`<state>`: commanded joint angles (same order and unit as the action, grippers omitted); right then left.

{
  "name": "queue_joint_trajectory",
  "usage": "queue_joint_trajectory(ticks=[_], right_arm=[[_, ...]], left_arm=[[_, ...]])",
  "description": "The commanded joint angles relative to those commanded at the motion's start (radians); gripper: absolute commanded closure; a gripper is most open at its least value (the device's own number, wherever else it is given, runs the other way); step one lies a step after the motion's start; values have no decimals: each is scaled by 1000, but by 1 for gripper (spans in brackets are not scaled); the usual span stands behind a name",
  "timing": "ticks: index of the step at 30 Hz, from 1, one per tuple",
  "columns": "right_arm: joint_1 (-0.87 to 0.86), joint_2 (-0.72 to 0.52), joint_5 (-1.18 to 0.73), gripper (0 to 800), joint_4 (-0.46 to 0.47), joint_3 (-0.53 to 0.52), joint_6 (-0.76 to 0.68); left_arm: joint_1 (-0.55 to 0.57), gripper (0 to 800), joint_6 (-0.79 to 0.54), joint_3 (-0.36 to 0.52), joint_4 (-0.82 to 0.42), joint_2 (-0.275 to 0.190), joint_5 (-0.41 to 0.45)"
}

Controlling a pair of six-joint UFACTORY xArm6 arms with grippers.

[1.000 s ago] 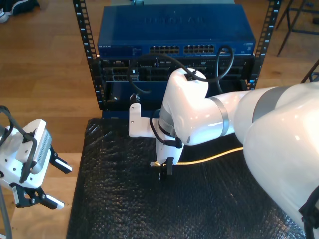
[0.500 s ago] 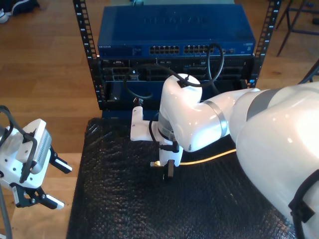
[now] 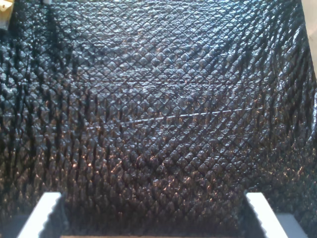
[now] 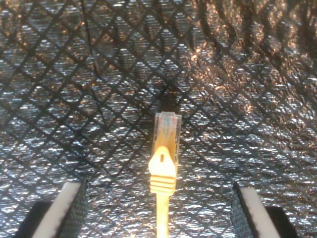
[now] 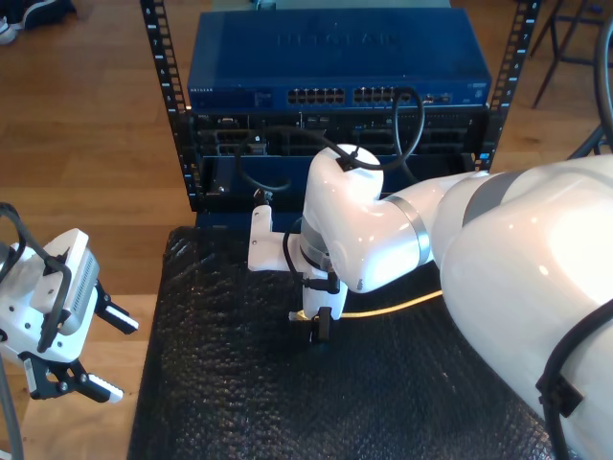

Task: Grab the cable and plug it in

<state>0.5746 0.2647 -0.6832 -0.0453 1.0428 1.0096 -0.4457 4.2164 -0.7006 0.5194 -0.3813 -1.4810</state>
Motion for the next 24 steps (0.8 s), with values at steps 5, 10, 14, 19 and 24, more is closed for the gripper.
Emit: queue_joint_trajectory(ticks=[5, 10, 14, 19, 24], right_arm=[[0, 0, 2, 223, 0, -2, -2], [0, -2, 15, 323, 2, 0, 0], [3, -2, 15, 345, 2, 0, 0], [6, -2, 15, 356, 2, -2, 0], [6, -2, 18, 378, 3, -3, 0]], left_arm=[[0, 0, 0, 0, 0, 0, 0], [0, 0, 0, 0, 0, 0, 0], [0, 0, 0, 0, 0, 0, 0], [0, 0, 0, 0, 0, 0, 0], [0, 0, 0, 0, 0, 0, 0]])
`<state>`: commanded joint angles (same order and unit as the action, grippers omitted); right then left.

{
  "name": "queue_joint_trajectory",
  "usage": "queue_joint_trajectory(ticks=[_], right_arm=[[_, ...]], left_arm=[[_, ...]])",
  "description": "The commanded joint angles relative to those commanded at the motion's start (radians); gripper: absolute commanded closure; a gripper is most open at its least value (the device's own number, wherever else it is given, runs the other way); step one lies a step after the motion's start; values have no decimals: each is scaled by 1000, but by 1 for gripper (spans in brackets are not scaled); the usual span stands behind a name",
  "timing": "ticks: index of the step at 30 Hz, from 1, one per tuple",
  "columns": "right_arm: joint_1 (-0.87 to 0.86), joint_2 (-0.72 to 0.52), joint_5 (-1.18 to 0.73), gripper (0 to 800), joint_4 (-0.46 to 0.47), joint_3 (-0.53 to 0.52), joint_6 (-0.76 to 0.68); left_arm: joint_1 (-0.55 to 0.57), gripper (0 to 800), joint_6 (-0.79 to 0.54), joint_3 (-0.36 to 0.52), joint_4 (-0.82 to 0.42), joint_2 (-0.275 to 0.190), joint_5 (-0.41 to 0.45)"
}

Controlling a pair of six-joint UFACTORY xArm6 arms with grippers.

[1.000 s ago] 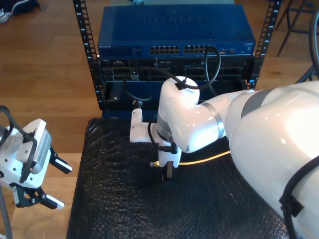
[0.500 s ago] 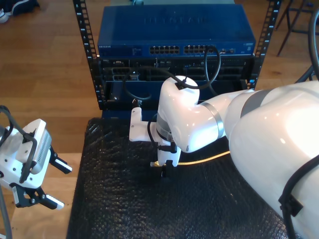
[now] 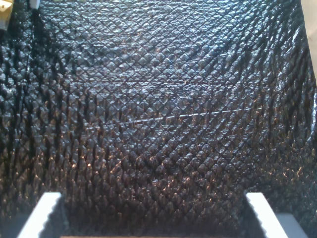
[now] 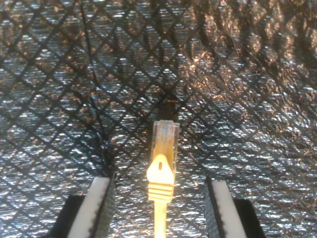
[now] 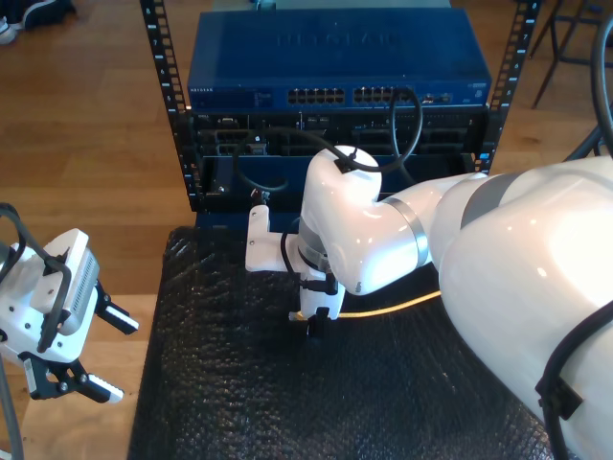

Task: Grab the cable and plug it in

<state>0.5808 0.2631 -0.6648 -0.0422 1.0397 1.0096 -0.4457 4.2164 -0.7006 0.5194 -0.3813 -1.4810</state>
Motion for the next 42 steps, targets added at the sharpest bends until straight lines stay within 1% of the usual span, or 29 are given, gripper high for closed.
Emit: queue_joint_trajectory(ticks=[8, 23, 31, 36, 38, 42], right_arm=[[6, 2, 14, 434, 0, -3, -2], [8, 8, 26, 449, 3, -9, -2], [8, 8, 46, 510, 6, -14, -2], [8, 8, 48, 515, 6, -14, -2], [8, 8, 48, 537, 6, -15, -3], [8, 6, 46, 538, 6, -17, -3]], left_arm=[[0, 0, 0, 0, 0, 0, 0], [0, 0, -2, -2, -2, -2, 0], [0, 0, -2, -2, -2, -2, 0], [0, 0, -2, -2, 0, -2, 0], [0, 0, -2, -2, 0, -2, 0], [0, 0, -2, -3, 0, -2, 0]])
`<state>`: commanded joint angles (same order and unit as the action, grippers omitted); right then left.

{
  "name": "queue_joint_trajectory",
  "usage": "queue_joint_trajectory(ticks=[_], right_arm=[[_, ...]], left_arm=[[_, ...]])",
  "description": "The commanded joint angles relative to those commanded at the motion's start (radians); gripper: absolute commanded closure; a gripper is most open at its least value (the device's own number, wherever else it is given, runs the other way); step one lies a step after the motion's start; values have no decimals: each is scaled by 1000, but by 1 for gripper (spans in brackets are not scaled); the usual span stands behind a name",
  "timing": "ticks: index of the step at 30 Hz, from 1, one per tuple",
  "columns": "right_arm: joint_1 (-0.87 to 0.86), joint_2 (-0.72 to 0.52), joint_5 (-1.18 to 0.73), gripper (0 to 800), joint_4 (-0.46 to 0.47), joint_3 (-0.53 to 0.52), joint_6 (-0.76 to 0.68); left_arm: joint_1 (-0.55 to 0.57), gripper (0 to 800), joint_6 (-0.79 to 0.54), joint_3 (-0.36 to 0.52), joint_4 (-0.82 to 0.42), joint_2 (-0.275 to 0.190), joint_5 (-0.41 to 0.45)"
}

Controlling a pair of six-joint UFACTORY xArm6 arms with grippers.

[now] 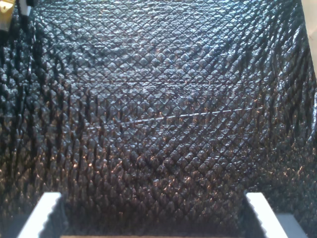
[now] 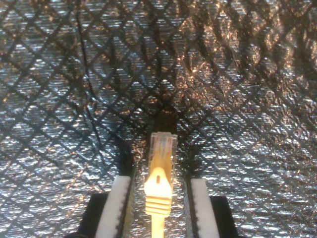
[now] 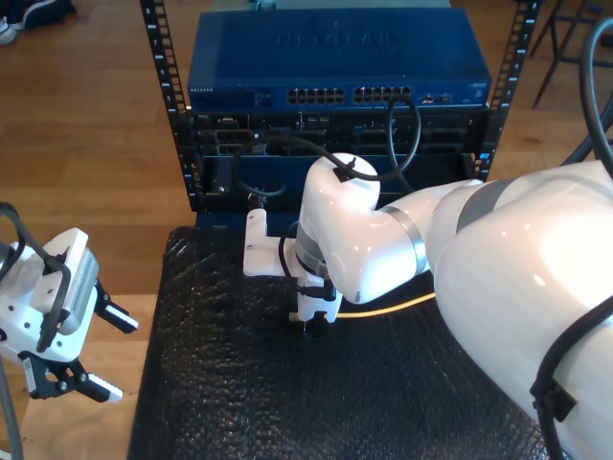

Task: Grab the cable and plug it in

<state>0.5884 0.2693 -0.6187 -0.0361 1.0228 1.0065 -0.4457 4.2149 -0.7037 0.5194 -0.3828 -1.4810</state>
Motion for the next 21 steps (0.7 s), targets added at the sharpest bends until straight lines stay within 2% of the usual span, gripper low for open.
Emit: queue_joint_trajectory(ticks=[8, 13, 21], right_arm=[[0, 0, 2, 573, 2, 0, 0], [0, -2, 2, 631, 0, -6, 0], [0, -3, 9, 672, 0, -9, -2]], left_arm=[[0, 0, 0, 0, 0, 0, 0], [0, 0, 0, 0, -2, 0, 0], [0, 0, 0, 0, 0, 0, 0]])
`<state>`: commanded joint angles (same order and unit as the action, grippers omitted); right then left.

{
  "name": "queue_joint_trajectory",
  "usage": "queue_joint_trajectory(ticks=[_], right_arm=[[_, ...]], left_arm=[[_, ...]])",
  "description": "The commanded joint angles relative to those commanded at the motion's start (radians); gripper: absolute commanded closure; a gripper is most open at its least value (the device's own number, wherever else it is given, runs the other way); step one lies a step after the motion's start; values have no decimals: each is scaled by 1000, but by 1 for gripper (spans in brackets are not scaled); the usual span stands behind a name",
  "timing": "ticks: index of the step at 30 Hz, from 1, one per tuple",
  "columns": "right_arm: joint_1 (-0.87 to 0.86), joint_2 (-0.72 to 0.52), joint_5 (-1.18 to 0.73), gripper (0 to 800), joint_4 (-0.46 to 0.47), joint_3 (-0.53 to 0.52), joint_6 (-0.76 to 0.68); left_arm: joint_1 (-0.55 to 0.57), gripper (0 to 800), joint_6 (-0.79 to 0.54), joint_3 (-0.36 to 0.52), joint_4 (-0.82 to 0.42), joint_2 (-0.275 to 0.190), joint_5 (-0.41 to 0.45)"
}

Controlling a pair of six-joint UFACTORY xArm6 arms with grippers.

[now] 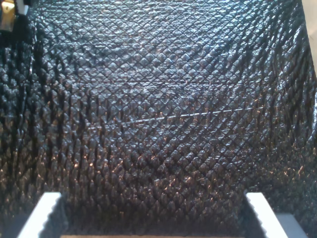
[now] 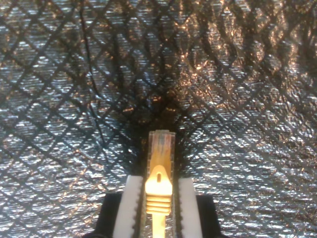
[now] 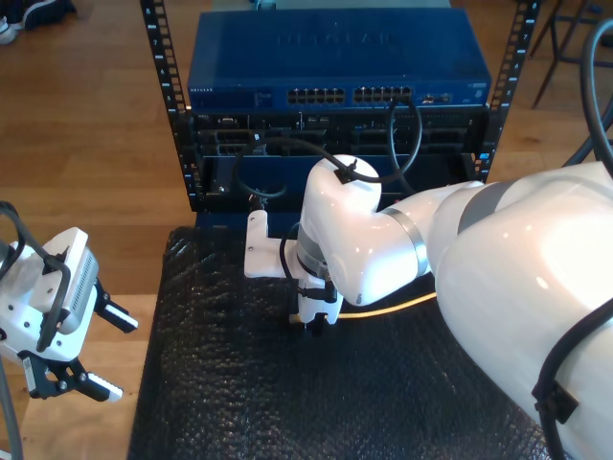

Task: Grab the cable and plug it in

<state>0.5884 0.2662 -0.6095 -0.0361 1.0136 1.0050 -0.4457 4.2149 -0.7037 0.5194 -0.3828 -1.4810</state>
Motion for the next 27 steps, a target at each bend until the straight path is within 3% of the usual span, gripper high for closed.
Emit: queue_joint_trajectory(ticks=[3, 15, 27], right_arm=[[0, 0, 2, 721, 0, 2, 0], [2, -5, 3, 784, 0, -8, 0], [0, -94, -25, 793, -5, -31, 8]], left_arm=[[0, 0, 0, 0, 0, 0, 0], [0, 0, 0, 0, 0, 0, 0], [0, 0, 0, -2, 0, 0, -9]])
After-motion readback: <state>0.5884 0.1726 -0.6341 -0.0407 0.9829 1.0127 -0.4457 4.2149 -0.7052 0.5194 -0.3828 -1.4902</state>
